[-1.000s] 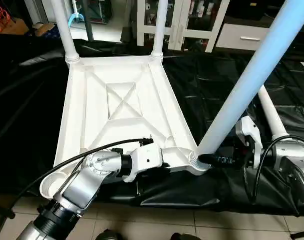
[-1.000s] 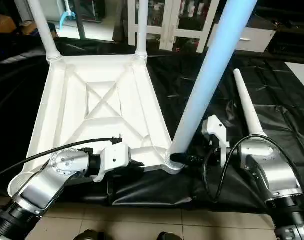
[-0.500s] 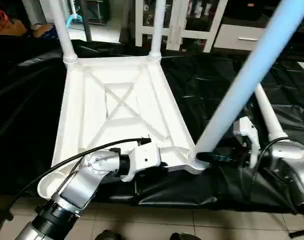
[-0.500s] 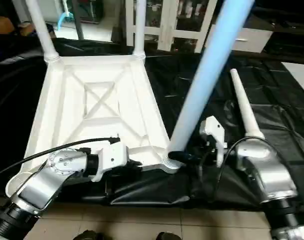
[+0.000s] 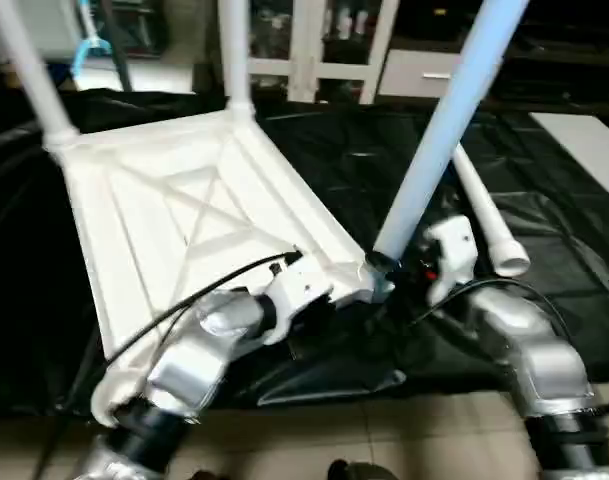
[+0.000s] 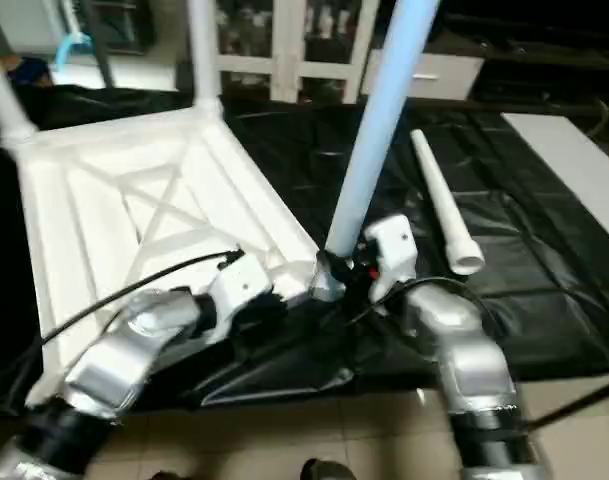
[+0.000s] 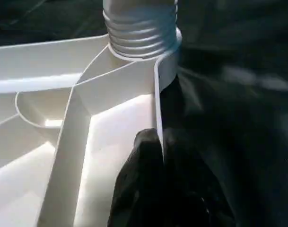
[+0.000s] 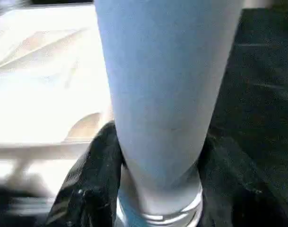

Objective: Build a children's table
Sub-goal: Rotate leg to tighten

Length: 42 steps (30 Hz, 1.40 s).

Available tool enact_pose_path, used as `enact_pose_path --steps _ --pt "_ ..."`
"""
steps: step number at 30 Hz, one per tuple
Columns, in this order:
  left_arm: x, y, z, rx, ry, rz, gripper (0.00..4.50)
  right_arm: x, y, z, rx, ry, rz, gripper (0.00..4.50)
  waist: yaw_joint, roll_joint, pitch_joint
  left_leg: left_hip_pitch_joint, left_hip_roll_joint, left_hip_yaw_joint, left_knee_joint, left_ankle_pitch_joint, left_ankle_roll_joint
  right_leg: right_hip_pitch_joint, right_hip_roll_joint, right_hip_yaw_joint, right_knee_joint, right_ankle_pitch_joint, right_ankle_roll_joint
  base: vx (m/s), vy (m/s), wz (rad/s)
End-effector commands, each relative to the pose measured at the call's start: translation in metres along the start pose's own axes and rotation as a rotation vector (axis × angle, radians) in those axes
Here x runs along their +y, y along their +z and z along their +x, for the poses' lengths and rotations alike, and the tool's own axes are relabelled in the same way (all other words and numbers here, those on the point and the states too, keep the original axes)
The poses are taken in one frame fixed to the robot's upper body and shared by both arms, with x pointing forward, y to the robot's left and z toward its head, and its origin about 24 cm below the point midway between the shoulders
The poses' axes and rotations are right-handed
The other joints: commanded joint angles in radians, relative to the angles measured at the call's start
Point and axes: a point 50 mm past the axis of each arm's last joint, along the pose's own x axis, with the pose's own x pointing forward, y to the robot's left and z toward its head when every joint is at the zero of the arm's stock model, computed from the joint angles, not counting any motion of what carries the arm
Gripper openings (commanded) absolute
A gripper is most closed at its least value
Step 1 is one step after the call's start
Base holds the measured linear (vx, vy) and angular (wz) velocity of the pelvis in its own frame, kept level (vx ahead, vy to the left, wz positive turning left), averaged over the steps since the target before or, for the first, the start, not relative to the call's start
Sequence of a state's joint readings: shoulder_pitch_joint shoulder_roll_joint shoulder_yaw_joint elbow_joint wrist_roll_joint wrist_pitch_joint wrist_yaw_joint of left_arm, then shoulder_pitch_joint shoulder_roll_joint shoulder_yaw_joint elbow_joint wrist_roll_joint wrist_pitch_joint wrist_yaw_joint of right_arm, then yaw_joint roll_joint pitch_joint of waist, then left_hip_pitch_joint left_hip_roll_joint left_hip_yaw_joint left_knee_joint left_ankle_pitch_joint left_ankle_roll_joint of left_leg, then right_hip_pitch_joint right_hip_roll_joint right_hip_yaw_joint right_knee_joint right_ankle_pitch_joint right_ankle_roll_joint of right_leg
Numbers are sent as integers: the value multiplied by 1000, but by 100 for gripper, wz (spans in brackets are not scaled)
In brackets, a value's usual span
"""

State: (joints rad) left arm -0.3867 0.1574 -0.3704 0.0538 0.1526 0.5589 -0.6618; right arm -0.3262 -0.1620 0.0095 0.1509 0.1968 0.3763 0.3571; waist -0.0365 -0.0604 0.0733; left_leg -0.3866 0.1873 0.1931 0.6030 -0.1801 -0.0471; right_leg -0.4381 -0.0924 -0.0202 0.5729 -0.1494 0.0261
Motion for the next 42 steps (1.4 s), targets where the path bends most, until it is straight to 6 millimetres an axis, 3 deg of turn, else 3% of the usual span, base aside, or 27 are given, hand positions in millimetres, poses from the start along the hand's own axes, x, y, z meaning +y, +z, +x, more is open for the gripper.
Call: enact_pose_path --steps 1,2,5,10,11,12,13,15,17,19,20,21,24,26,27,29,31,34,35,37,42 --pt "-11 31 10 -113 13 1 0 5 -25 11 96 -162 1 193 -5 -1 -54 13 23 -34 -93 -468 -45 29 -25 -2 -91 -564 -76 0 0 0" --pt "-11 32 10 -115 24 3 0 10 -25 15 86 -159 4 193 -14 3 -54 13 24 -37 -94 -486 -36 33 -26 -5 -93 -538 -83 0 0 0" --pt "-10 33 10 -113 33 9 0 15 -23 18 71 -149 6 193 -14 7 -53 14 26 -37 -99 -491 -27 35 -24 -5 -92 -470 -100 0 0 0" --pt "-1 25 3 -88 49 33 0 26 -2 17 -19 -33 -39 193 -10 4 -53 17 25 -31 -97 -478 -15 36 -27 -3 -91 -450 -111 0 0 0" --pt "0 22 1 -80 51 36 0 25 3 14 -36 -13 -77 249 -7 5 -53 18 26 -29 -96 -467 -13 35 -28 -1 -91 -447 -113 0 0 0" --pt "1 20 -2 -85 30 59 0 23 8 8 -50 16 -98 263 -5 5 -53 18 26 -29 -96 -461 -13 35 -28 -1 -90 -442 -114 0 0 0" --pt "1 17 -5 -80 12 74 0 18 13 1 -57 25 -123 263 5 0 -53 17 28 -26 -95 -432 -4 39 -27 2 -86 -419 -113 0 0 0" --pt "1 15 -7 -83 -6 92 0 14 16 -4 -64 38 -142 272 12 4 -52 17 28 -22 -96 -401 7 37 -27 6 -83 -391 -124 0 0 0" --pt "-4 11 -13 -108 -95 166 0 8 20 -16 -63 109 -130 300 21 7 -54 15 31 -24 -97 -377 10 43 -30 5 -79 -383 -124 0 0 0" --pt "-11 6 -20 -127 -207 237 0 1 24 -29 -51 215 -141 300 31 11 -53 23 37 -23 -97 -373 11 41 -28 7 -75 -342 -134 0 0 0" --pt "-11 6 -20 -127 -207 237 0 1 24 -29 -51 215 -141 300 36 11 -52 28 37 -17 -96 -362 16 37 -25 10 -71 -309 -150 0 0 0" --pt "-14 2 -24 -126 -256 250 0 -5 26 -37 -35 262 -172 300 43 18 -52 35 37 -10 -93 -356 15 28 -23 13 -72 -295 -167 0 0 0" --pt "-18 -2 -31 -132 -323 243 0 -19 25 -51 29 372 -229 300 59 9 -55 34 42 -1 -89 -306 28 36 -22 20 -58 -245 -184 0 0 0" --pt "-21 -1 -36 -165 -384 237 0 -30 19 -63 105 472 -266 300 71 8 -49 39 40 9 -84 -310 48 26 -19 30 -60 -259 -186 0 0 0" --pt "-22 0 -37 -170 -393 238 0 -30 18 -64 113 491 -259 300 71 7 -58 30 39 6 -82 -278 54 39 -23 30 -51 -239 -194 0 0 0" --pt "-23 1 -38 -181 -413 241 0 -32 16 -65 130 537 -247 300 74 7 -59 25 39 7 -79 -220 74 42 -23 29 -45 -184 -208 0 0 0" --pt "-23 1 -39 -190 -425 248 0 -32 15 -67 146 578 -248 300 77 2 -60 24 39 7 -77 -204 85 45 -25 27 -43 -181 -217 0 0 0" --pt "-22 0 -40 -191 -422 256 0 -32 13 -69 169 639 -234 300 78 -1 -57 22 40 6 -79 -221 81 45 -27 26 -49 -245 -204 0 0 0" --pt "-22 0 -40 -191 -422 256 0 -32 13 -70 171 643 -233 274 79 0 -56 22 40 4 -81 -232 74 45 -28 26 -51 -274 -196 0 0 0" --pt "-21 0 -41 -193 -423 253 0 -33 14 -70 168 669 -216 263 77 -1 -55 22 40 3 -81 -256 64 42 -28 26 -56 -317 -181 0 0 0" --pt "-22 0 -41 -194 -433 252 0 -33 13 -67 158 704 -196 220 74 -1 -56 19 39 1 -82 -259 57 43 -27 25 -55 -325 -177 0 0 0"
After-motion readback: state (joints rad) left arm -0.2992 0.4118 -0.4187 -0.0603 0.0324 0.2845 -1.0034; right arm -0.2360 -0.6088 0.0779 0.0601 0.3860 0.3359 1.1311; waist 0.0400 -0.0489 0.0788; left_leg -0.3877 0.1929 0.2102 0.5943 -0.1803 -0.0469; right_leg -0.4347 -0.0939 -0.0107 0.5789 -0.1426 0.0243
